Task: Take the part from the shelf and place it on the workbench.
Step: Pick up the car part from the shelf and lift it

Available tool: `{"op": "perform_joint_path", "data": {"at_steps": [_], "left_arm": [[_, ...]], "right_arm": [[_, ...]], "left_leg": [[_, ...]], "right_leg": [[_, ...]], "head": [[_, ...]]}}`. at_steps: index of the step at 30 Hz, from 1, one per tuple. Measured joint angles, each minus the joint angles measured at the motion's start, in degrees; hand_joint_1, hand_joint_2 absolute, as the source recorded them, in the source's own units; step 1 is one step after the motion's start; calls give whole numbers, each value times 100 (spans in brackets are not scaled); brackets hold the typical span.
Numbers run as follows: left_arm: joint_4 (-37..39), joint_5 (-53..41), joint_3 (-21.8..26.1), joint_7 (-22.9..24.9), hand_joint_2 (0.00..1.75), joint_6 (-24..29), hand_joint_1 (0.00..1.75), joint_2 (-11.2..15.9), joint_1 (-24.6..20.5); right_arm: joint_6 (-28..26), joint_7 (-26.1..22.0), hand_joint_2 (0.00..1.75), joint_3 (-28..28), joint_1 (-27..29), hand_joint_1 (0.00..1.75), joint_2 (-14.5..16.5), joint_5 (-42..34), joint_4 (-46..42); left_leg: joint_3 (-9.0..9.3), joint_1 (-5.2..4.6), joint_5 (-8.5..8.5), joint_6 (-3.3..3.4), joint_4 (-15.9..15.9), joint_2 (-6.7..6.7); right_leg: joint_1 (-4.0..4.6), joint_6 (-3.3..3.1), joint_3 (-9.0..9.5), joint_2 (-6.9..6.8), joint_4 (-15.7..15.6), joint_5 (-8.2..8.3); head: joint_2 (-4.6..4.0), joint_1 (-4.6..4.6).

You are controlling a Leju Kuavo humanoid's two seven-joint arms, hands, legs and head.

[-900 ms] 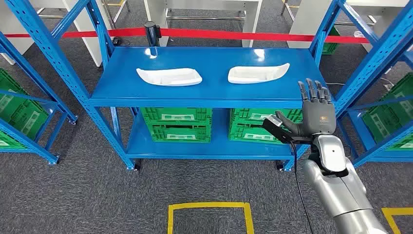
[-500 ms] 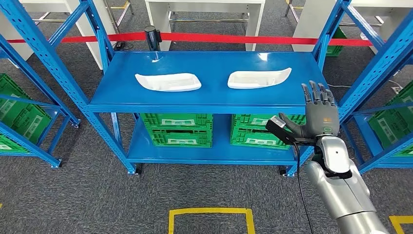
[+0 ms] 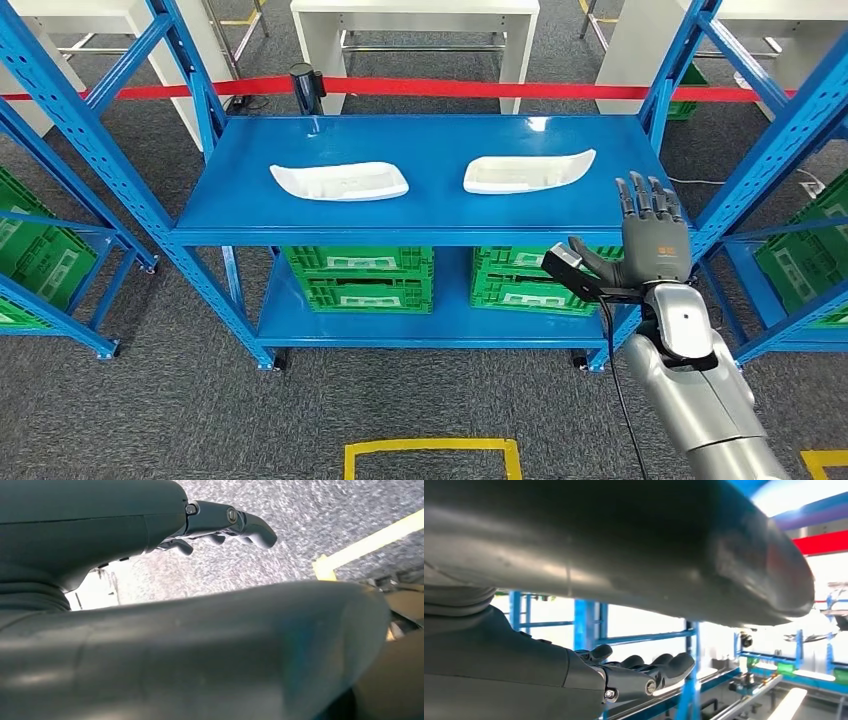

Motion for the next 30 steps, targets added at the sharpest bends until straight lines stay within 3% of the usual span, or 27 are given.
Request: {"op": "perform_joint_path", "data": {"at_steps": [2,4,7,8,9,10,12,14,18,20,22,24,25,26,28,29,30], "left_arm": [[-1,-7,0,1,0,2,0,-6,1],[-1,-9,0,1,0,8,0,-10,-2],[0,-1,0,-2,0,18,0,-25,-12],[0,8,0,-3,0,22,0,-32,-6],[0,15,0,-4,0,29,0,-36,3],[0,21,0,-8,0,38,0,-41,11],[1,24,0,-16,0,55,0,-50,14],[0,23,0,-20,0,67,0,-57,-1],[-2,7,0,-6,0,76,0,-56,-13],[-2,-10,0,1,0,80,0,-55,-36],[-1,-15,0,2,0,82,0,-55,-45],[1,-18,0,9,0,82,0,-56,-29],[2,-21,0,13,0,82,0,-57,-20],[2,-24,0,17,0,83,0,-57,-14],[5,-39,0,22,0,84,0,-52,-12],[7,-51,0,27,0,84,0,-50,-19],[8,-62,0,33,0,84,0,-48,-26]], "right_arm": [[11,-59,0,-1,-6,0,22,6,16],[13,-137,0,2,-62,0,50,6,62],[10,-254,0,29,-159,0,127,0,198],[8,-295,0,54,-171,0,163,-4,254],[4,-334,0,86,-185,0,203,-14,310],[-5,-371,0,122,-211,0,243,-31,365],[-38,-441,0,205,-308,0,309,-92,481],[-68,-497,0,315,-434,0,370,-174,621],[-111,-569,0,521,-617,0,496,-363,802],[-131,-599,0,607,-718,0,540,-453,873],[-136,-617,0,684,-775,0,567,-504,951],[-137,-629,0,740,-780,0,590,-536,1020],[-140,-633,0,758,-783,0,599,-556,1048],[-144,-638,0,777,-791,0,607,-586,1070],[-156,-646,0,836,-827,0,625,-655,1126],[-161,-647,0,874,-851,0,638,-687,1158],[-164,-646,0,908,-871,0,653,-711,1188]], "left_leg": [[63,7,-22,67,-19,-8],[148,17,-47,130,-39,-15],[209,15,-116,167,-43,-24],[241,14,-152,164,-42,-29],[286,14,-193,154,-41,-34],[345,14,-240,141,-39,-37],[466,9,-340,103,-33,-40],[511,1,-421,38,-43,-41],[510,-2,-423,-122,165,-30],[164,8,-496,-177,730,-14],[-327,14,-741,-211,1403,-9],[-620,15,-881,-206,1586,-8],[-639,14,-787,-191,1411,-8],[-580,11,-563,-168,1077,-7],[-418,-11,37,-109,347,-3],[-352,-27,229,-80,140,-2],[-320,-43,314,-52,57,-2]], "right_leg": [[-14,37,-5,-4,82,-4],[-26,70,-186,-12,417,-136],[-27,122,-883,-12,1426,-479],[-27,124,-1074,-13,1621,-499],[-27,115,-1159,-14,1601,-404],[-28,96,-1132,-15,1374,-199],[-14,47,-887,-18,591,305],[21,-7,-719,-19,116,444],[14,-185,-537,-2,24,379],[8,-252,-411,-5,8,305],[16,-283,-293,-10,8,192],[23,-291,-139,-5,10,65],[25,-288,-47,0,11,-2],[26,-279,49,4,11,-71],[34,-242,199,19,17,-203],[39,-210,240,31,21,-263],[37,-173,264,42,18,-311]], "head": [[0,2],[0,16],[0,30],[0,31],[0,32],[0,32],[0,30],[0,31],[0,25],[0,9],[0,-2],[0,-4],[0,-4],[0,-5],[0,-4],[0,-3],[0,-1]]}}
